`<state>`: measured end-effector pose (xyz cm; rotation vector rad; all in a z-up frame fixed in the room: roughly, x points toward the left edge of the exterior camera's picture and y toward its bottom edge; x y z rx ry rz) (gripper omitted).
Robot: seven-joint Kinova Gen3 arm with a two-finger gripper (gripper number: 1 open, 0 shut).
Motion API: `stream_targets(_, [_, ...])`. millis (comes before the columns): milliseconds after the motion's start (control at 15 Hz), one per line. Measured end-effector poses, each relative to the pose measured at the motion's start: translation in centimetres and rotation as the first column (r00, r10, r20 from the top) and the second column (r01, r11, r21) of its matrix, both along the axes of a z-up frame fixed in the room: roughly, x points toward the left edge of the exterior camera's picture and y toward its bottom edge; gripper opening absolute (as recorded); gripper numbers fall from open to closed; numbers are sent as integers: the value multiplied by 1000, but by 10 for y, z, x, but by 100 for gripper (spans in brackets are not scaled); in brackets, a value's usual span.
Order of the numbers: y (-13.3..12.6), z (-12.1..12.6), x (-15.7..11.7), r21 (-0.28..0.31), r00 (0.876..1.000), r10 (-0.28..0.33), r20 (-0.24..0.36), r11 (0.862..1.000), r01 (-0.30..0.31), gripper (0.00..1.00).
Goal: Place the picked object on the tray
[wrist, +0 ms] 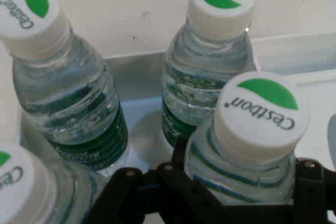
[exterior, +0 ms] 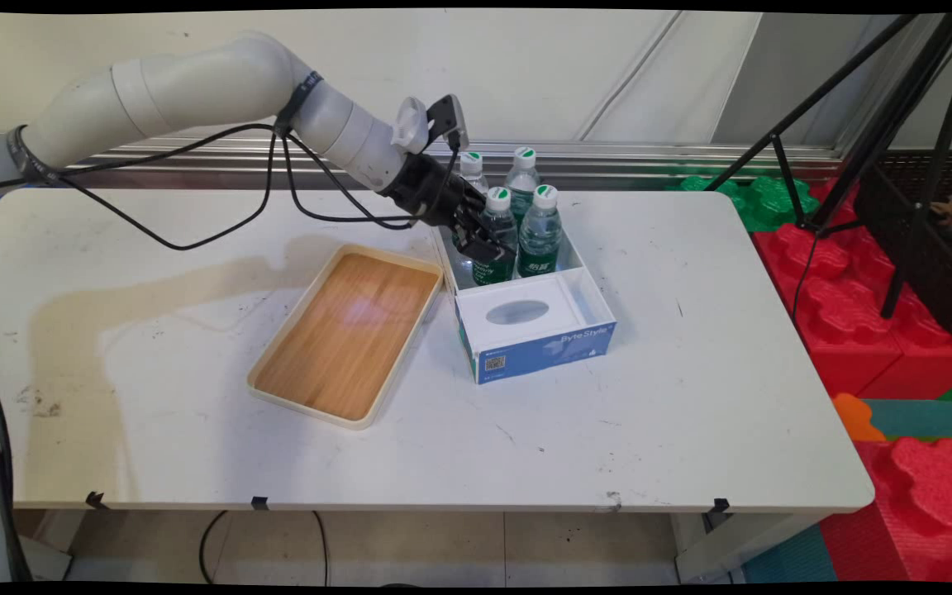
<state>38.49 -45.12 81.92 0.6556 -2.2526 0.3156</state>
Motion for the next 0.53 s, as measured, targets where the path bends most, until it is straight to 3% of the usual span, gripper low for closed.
stream_targets(333, [8, 19, 6, -27, 1000, 0, -26, 1000, -1, 0])
stream_targets(533, [22, 45, 15, -55, 998, 1, -56, 998, -4, 0])
